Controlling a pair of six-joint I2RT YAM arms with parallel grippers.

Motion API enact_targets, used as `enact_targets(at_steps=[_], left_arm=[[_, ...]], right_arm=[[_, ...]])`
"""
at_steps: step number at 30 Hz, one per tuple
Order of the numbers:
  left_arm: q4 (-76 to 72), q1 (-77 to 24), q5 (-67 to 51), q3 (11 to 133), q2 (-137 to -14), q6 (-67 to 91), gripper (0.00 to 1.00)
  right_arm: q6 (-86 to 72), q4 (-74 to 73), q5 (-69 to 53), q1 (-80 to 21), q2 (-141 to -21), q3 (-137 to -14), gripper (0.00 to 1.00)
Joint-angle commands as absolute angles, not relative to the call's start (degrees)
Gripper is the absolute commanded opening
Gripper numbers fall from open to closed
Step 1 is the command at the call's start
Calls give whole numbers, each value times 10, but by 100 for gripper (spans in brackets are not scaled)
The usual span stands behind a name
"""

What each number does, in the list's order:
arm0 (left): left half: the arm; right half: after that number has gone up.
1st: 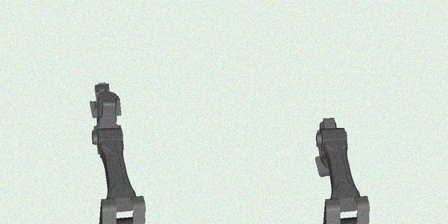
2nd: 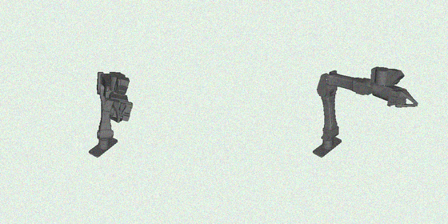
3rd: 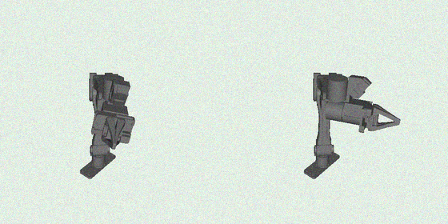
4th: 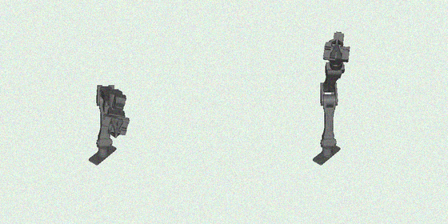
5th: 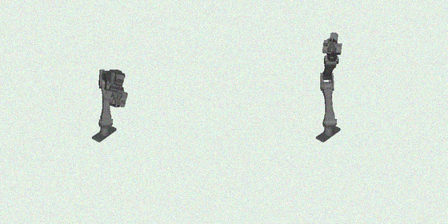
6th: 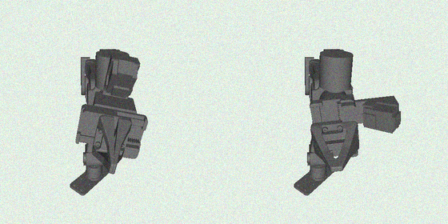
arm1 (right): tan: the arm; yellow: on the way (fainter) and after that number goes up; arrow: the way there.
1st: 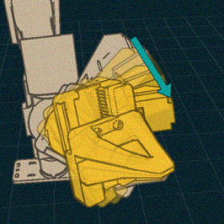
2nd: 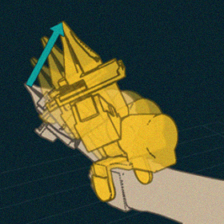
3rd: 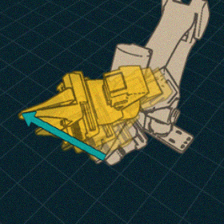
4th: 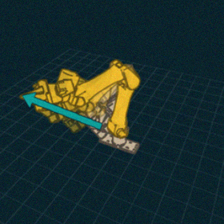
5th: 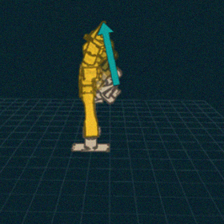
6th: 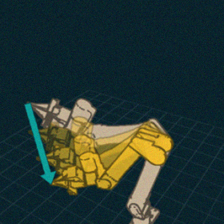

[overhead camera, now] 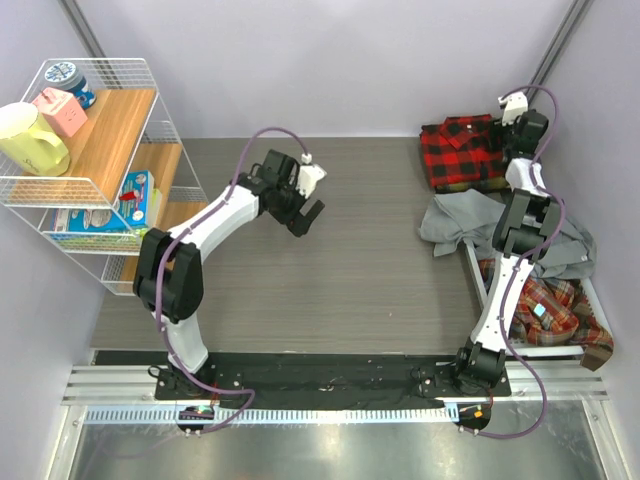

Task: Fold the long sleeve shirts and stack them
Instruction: Neatly place the folded shirt to the corner

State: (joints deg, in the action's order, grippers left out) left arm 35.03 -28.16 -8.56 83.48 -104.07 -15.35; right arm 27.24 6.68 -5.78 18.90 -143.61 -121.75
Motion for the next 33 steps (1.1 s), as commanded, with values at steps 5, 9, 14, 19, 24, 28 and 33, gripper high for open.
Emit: enact_targets(at_steps=[5, 9, 14, 19, 24, 28, 33], left_arm=[[394, -237, -160, 958, -1050, -97, 100], [406, -234, -146, 1016, -1056, -66, 100], [482, -213, -160, 1132, -1095, -10, 100], [476, -197, -142, 1151, -1087, 33, 100], [447, -197, -109, 1027, -1031, 41, 100], [412, -198, -95, 890, -965, 53, 100], [386, -199, -72, 774, -888, 61, 100]], right_arm=[[260, 70, -43, 189, -1339, -1289, 87], [180, -52, -122, 164, -1273, -1322, 96], [112, -224, -157, 109, -1205, -1320, 100], [14, -271, -207, 44, -1089, -1158, 100], [-17, -224, -208, -41, -943, -889, 100], [-23, -195, -202, -103, -852, -739, 100], [-22, -168, -195, -111, -776, -611, 100]])
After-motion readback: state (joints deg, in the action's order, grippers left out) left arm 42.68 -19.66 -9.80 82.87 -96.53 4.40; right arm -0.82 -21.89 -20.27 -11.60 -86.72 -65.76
